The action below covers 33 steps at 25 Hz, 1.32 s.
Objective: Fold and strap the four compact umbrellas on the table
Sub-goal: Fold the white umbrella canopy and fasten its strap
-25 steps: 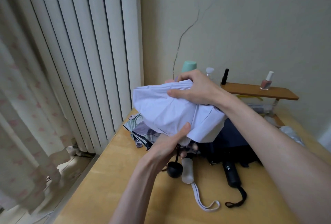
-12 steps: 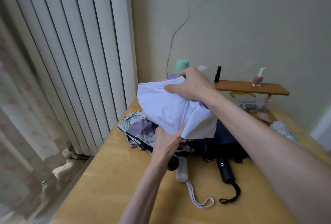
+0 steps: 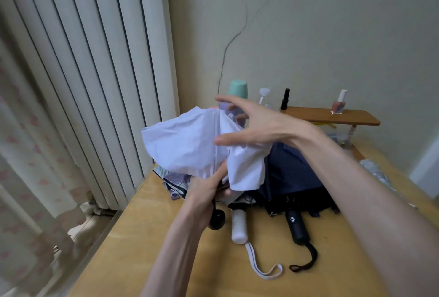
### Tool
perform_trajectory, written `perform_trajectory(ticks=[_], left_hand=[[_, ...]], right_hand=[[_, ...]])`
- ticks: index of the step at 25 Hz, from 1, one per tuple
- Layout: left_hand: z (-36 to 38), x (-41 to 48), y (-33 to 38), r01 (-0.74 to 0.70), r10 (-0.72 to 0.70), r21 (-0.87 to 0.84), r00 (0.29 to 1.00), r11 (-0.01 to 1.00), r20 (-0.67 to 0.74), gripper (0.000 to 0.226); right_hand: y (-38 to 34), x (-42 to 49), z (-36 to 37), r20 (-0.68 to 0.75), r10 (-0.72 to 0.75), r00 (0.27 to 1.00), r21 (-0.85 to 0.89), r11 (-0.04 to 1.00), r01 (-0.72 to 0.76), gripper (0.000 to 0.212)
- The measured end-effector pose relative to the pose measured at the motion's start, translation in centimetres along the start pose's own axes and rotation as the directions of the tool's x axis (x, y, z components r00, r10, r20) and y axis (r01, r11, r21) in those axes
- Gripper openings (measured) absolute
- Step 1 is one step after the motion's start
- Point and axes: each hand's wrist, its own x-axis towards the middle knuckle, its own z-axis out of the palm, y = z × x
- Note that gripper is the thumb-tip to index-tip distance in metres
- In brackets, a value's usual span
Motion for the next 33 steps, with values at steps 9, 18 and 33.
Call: perform_trajectory(ticks=[9,18,33], left_hand=[[0.1,0.0,-0.2,0.141,-0.147,-0.094,0.987,0.986,-0.065,0.063],[0.2,0.4,-0.1,0.159,-0.199,-0.167,0.944,0.973,-0.263,0.053],[1.6,0.5,-0.6,0.109,-0.158,-0.215,0.961,0.97,-0.227,0.02]], right_hand=[[2.9,-0.4,0.6,-0.192,-0.13,0.973,0.117,0.981,0.154,0.045],[6.0,-5.6,6.5,-0.356,-0.208,0.911,-0.284,0.953,0.106,0.089],[10.7,-6.7,9.2,-0.893,0.009,0.449,-0.049,0.992,-0.117,0.037]])
